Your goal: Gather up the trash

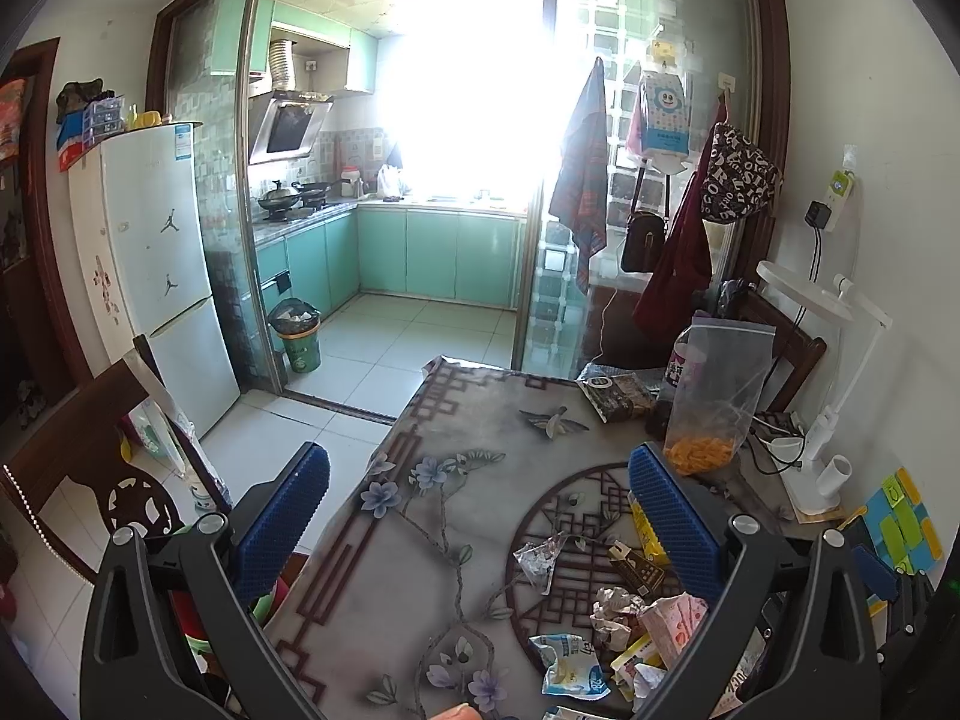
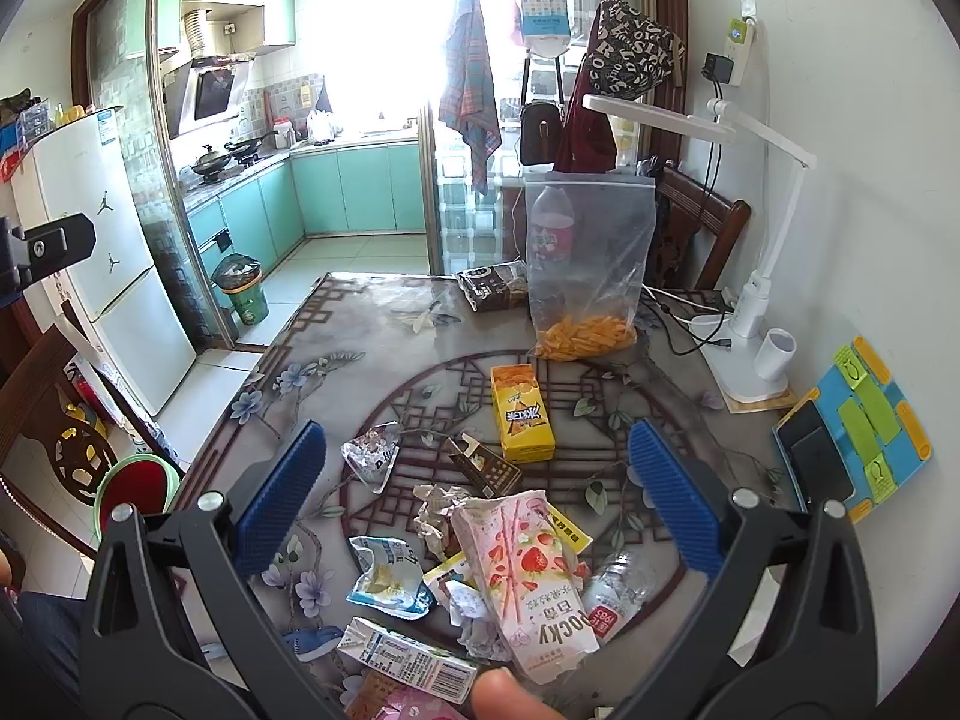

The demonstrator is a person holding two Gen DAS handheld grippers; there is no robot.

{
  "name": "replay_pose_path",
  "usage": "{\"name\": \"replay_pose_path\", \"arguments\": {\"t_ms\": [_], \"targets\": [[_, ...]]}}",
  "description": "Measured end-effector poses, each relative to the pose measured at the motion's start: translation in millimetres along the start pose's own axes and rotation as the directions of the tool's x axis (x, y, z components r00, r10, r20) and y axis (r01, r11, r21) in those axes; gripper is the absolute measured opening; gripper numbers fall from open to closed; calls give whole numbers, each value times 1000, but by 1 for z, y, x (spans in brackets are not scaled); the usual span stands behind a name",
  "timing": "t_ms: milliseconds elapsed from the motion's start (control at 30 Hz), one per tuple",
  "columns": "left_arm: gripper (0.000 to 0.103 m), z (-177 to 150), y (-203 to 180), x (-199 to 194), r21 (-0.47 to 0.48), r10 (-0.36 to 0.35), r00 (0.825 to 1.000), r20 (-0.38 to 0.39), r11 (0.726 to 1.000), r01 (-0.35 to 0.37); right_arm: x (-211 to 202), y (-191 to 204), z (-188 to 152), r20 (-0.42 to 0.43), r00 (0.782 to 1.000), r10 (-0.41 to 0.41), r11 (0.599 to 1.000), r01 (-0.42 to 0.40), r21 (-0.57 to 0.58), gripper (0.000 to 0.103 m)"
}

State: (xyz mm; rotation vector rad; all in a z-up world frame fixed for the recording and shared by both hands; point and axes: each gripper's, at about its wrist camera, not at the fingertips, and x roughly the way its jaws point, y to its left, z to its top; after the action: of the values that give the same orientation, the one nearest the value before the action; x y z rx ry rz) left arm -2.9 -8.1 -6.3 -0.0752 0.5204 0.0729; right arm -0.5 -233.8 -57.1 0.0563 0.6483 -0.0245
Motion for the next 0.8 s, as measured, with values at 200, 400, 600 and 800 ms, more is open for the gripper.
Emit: {"name": "replay_pose_path", "arguments": {"t_ms": [200, 400, 600, 800], "targets": [[96, 2, 0, -1, -4, 9, 1000, 1, 1000, -9, -3, 1, 0, -3, 1000, 4, 1000, -4, -3, 100], [96, 2, 0, -1, 1, 7, 1000, -4, 1000, -7, -5, 2, -1, -3, 1000, 6, 1000, -6, -5, 100], [96, 2, -1, -2, 3, 4, 1000, -4, 1000, -4, -5, 3, -1, -11, 1000, 7, 1000, -7, -6, 100], [96, 3, -4, -1, 5, 6, 1000, -10, 1000, -6, -3, 3, -2, -22, 1000, 9, 1000, -10, -15, 100]]}}
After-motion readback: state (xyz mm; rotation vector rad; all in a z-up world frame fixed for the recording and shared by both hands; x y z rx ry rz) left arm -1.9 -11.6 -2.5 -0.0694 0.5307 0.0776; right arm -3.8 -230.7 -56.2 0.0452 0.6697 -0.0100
